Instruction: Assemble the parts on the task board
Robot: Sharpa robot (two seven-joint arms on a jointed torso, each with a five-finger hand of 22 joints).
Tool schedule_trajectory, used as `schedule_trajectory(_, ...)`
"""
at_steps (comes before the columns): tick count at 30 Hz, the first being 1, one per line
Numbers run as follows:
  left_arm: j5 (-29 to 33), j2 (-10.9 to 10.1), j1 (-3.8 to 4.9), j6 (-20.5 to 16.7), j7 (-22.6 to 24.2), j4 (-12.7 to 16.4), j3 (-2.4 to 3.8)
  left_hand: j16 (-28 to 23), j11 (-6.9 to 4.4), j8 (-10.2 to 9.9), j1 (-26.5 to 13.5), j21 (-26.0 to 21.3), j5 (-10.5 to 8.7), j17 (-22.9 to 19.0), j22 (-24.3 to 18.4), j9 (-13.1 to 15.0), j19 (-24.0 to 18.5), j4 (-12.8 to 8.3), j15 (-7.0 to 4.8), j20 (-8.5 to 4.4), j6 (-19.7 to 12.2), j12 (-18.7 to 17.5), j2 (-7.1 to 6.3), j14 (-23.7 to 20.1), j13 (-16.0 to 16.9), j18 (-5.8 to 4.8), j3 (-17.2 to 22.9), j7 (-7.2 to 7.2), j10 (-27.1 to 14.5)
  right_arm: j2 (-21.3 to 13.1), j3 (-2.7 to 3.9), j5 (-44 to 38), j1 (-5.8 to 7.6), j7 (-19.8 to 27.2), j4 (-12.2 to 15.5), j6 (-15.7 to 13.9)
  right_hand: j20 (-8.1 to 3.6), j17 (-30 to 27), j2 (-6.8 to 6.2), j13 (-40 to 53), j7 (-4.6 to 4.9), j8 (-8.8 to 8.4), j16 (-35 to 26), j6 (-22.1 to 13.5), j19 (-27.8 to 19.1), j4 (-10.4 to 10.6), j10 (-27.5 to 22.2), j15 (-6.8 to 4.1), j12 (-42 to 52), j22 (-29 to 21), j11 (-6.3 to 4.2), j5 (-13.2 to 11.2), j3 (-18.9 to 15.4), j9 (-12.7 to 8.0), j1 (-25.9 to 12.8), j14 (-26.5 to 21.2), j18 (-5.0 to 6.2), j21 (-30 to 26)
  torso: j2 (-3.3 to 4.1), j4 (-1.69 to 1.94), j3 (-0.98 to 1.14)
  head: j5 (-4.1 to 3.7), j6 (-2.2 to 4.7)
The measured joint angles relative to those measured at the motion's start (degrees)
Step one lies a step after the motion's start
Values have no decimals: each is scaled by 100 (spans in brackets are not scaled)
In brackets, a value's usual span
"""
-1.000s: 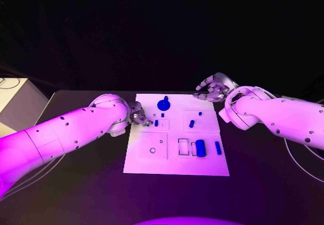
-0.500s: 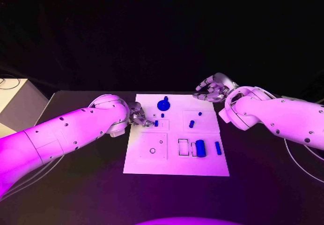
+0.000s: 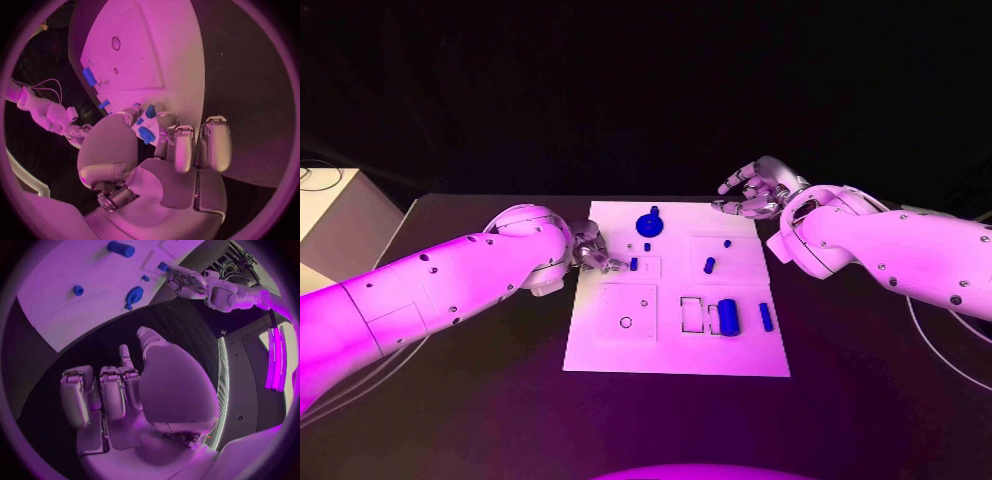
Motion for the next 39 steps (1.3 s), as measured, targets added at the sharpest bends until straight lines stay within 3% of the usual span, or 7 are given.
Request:
schedule_trajectory(8, 3, -107, -23, 4, -51, 131, 5, 0, 0, 10, 92, 0, 0, 0, 0, -25, 0, -16, 0, 0, -3, 0, 93, 0, -6, 0, -16, 3, 0, -3, 0, 0, -1, 0, 0, 0, 0, -1, 0, 0, 0, 0, 0, 0, 0, 0, 0, 0, 0, 0, 0, 0, 0, 0, 0, 0, 0, 0, -3, 2, -2, -3, 0)
schedule_trajectory(25, 383, -514, -56, -86, -41, 625, 101, 0, 53, 10, 394, -141, 0, 0, -6, -126, -125, -8, 0, 20, -128, -222, 7, 0, -364, 0, -292, 84, -201, -10, 0, 2, -18, -1, 1, 1, 0, -2, 0, -1, 0, 0, 0, 0, 0, 0, 0, 0, 0, -2, 0, -1, 0, -1, 0, 0, 0, 0, 3, -2, 1, 17, 24)
schedule_trajectory(28, 482, -648, -127, -114, -34, 704, 188, 0, 77, 10, 507, -244, 0, 0, -124, -163, -212, -10, 0, 45, -212, -382, 27, 0, -631, 1, -343, 128, -377, -15, 0, 2, -22, -1, 4, 1, 0, -2, 0, -1, 0, 0, 0, 0, 0, 0, 0, 0, 0, -2, 0, -1, 0, -1, 0, 0, 0, 0, 2, 2, 2, 9, 25)
schedule_trajectory(30, 582, -739, -193, -158, -20, 761, 321, -70, 126, -7, 634, -385, 43, 0, -339, -220, -377, 2, 60, 82, -351, -580, 71, 10, -967, 6, -378, 174, -623, -20, 0, 2, -22, -1, 6, 1, 0, -2, 0, 3, 0, 0, 0, 0, 0, 0, 0, 0, 0, -2, 0, -1, 0, -1, 0, 0, 0, 0, -1, 2, 2, 4, 27)
schedule_trajectory(33, 782, -873, -271, -278, 55, 837, 497, -363, 249, -69, 935, -760, 108, 0, -871, -305, -772, -7, 182, 159, -605, -776, 137, 6, -1271, 179, -388, 311, -1058, -31, 0, 4, -23, -1, 6, 0, 0, -2, 0, 4, 0, 0, 0, 0, 0, 0, 0, 0, 0, -2, 0, 22, 0, 1, 0, 0, 0, 0, -3, 2, 2, -3, 42)
schedule_trajectory(37, 1132, -995, -320, -573, 363, 874, 627, -1395, 517, -305, 1887, -2174, 135, -637, -2657, -542, -2131, -80, 425, 361, -1095, -1063, 248, -733, -1486, 586, 84, 577, -1901, -41, 0, 19, -24, 18, -4, -4, 0, -2, 0, 4, 0, 3, 0, 0, 0, 0, 0, 0, -38, -2, 0, 32, 0, 4, 0, 0, -1, 0, -4, -1, 2, -12, 65)
schedule_trajectory(39, 1312, -1020, -330, -774, 624, 875, 660, -1980, 617, -461, 2321, -2714, 135, -1393, -3213, -703, -2550, -196, 517, 455, -1167, -1257, 172, -1376, -1660, 630, 495, 661, -2226, -44, -3, 32, -25, 45, -16, -9, 0, -3, 0, 4, 0, 23, 0, 0, 0, 0, 0, 0, -114, -2, 0, 31, 0, 4, 0, 0, 0, 0, -4, -2, 2, -14, 77)
